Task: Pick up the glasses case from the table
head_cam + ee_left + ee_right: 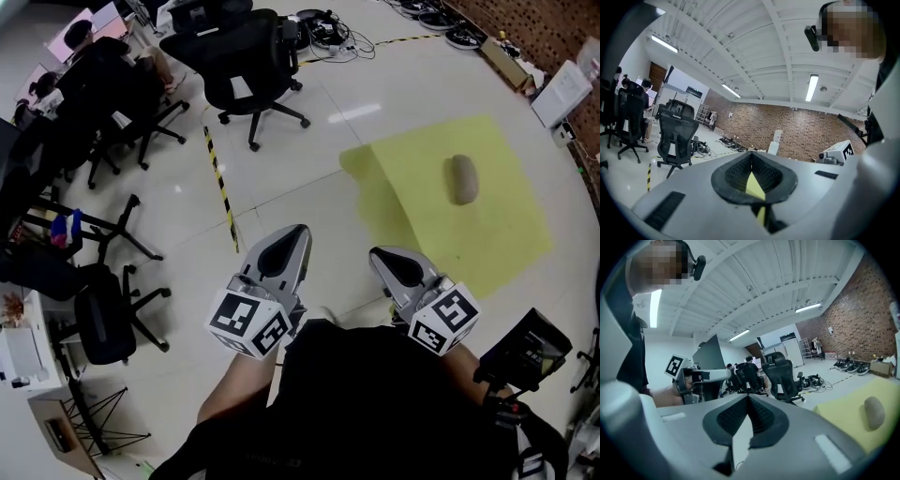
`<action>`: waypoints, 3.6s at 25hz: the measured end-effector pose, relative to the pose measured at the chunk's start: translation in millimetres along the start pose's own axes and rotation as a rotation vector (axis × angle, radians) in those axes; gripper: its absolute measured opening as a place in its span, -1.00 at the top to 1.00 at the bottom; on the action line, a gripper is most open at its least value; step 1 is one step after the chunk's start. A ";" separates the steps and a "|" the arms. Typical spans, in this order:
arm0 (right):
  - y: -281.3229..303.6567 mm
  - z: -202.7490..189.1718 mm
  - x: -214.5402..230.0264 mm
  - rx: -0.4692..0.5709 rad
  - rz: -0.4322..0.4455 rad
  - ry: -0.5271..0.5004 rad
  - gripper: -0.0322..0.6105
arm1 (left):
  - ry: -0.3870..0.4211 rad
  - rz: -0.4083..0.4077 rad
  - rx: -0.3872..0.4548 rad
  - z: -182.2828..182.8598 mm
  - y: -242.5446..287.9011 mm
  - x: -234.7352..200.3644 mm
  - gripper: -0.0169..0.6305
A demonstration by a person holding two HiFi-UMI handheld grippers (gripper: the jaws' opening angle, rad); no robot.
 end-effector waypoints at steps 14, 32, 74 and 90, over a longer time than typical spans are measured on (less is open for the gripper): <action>16.2 11.9 -21.6 -0.017 -0.146 -0.007 0.89 | -0.029 -0.142 -0.032 9.2 -0.5 -30.4 0.92; 5.6 0.0 49.8 0.012 -0.212 0.056 0.89 | -0.011 -0.214 -0.099 -9.8 80.9 -17.9 0.92; -70.1 56.3 201.8 0.229 -0.693 0.202 0.89 | 0.150 -0.569 -0.328 26.4 331.6 40.9 0.92; -125.1 34.0 186.1 0.266 -1.055 0.271 0.89 | 0.294 -0.944 -0.486 -45.2 384.3 115.5 0.83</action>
Point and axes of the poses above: the fingertips, and each gripper's own axes: y forward along the fingers, x to its right, z out of its top, the point moved 5 cm from there along -y, backward along the fingers, and after that the axes turned 4 degrees about -y, right-handed, at the moved point
